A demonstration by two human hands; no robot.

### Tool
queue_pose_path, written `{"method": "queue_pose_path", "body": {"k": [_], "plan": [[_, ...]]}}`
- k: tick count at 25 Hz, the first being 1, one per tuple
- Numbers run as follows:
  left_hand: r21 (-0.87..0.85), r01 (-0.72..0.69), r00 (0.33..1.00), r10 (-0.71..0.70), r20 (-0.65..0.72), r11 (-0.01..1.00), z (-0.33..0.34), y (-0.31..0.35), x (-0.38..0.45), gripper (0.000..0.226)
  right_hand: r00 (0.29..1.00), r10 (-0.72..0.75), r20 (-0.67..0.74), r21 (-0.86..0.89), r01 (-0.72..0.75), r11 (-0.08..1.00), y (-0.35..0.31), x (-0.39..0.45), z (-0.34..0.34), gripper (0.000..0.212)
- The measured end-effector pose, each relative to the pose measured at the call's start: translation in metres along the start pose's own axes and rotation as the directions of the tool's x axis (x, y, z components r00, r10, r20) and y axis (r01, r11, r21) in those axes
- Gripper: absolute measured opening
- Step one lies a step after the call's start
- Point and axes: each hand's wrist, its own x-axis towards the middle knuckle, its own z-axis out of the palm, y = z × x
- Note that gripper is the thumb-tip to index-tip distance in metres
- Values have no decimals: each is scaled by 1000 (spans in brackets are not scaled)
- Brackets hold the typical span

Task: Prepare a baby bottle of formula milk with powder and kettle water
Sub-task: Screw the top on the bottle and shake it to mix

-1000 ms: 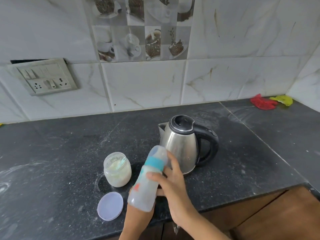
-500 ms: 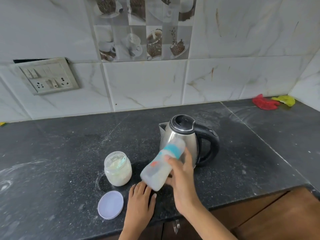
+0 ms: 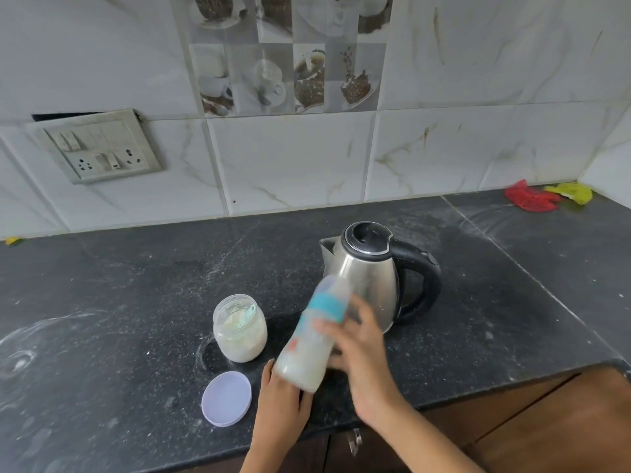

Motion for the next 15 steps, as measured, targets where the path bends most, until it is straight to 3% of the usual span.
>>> {"method": "queue_pose_path", "body": {"k": [2, 3, 5, 7, 10, 11, 13, 15], "plan": [[72, 26, 1000, -27, 11, 997, -7, 6, 4, 31, 988, -60, -140, 116, 76, 990, -10, 13, -7, 67], [49, 45, 999, -45, 4, 998, -5, 7, 3, 32, 992, -43, -122, 87, 54, 995, -8, 10, -5, 63], [-20, 72, 996, -73, -55, 997, -4, 8, 1, 48, 996, 78, 49, -46, -76, 996, 10, -8, 8, 66], [-23, 63, 997, -63, -32, 998, -1, 4, 0, 46, 989, 103, 104, -85, -94, 992, 10, -17, 11, 69], [93, 58, 996, -65, 67, 994, -6, 3, 0, 32, 987, -67, -143, 56, 75, 996, -13, 8, -9, 57], [82, 76, 995, -81, 57, 994, -6, 6, 0, 33, 984, -71, -163, 64, 82, 995, -16, 9, -11, 53], [-49, 127, 991, -128, -33, 991, -11, 16, 1, 37, 999, 8, -38, -32, -9, 999, -4, -4, -4, 55], [-122, 55, 991, -69, -111, 991, -12, 22, 2, 45, 995, 79, 63, -87, -73, 994, 2, -19, 3, 66]]}}
